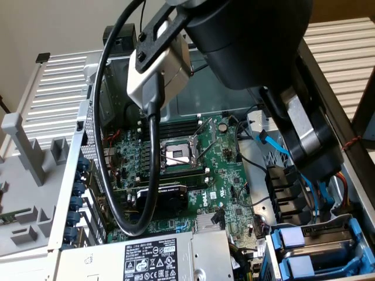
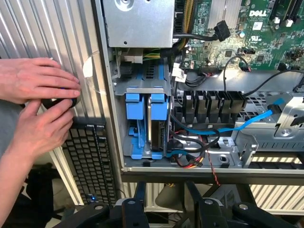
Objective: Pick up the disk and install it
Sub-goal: 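Insert the disk into the insertion slot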
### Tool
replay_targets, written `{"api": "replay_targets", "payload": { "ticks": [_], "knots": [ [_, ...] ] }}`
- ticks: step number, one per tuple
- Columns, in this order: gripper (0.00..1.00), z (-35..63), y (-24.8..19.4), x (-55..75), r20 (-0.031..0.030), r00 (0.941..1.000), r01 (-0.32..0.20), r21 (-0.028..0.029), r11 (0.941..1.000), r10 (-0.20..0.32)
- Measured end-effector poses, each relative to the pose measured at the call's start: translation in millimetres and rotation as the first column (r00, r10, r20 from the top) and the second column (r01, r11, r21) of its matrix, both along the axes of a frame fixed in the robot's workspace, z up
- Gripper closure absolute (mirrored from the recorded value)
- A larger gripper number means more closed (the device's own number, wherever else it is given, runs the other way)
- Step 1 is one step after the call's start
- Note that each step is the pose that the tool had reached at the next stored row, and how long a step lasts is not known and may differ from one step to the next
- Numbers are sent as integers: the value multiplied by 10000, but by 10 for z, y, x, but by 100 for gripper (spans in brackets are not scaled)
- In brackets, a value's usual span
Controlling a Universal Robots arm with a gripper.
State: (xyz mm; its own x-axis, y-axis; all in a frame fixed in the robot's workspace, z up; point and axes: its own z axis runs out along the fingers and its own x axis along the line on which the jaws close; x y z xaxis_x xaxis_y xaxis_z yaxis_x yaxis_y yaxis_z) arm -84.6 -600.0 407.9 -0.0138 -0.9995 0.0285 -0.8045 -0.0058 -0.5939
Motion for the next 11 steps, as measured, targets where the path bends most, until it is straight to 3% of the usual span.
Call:
{"api": "replay_targets", "payload": {
  "ticks": [5, 11],
  "knots": [
    [55, 11, 7, 0, -1, 10000, 0, -4, 10000, 0],
    [55, 94, 12, 16, -14, 10000, 1, 0, 10000, -1]
  ]
}}
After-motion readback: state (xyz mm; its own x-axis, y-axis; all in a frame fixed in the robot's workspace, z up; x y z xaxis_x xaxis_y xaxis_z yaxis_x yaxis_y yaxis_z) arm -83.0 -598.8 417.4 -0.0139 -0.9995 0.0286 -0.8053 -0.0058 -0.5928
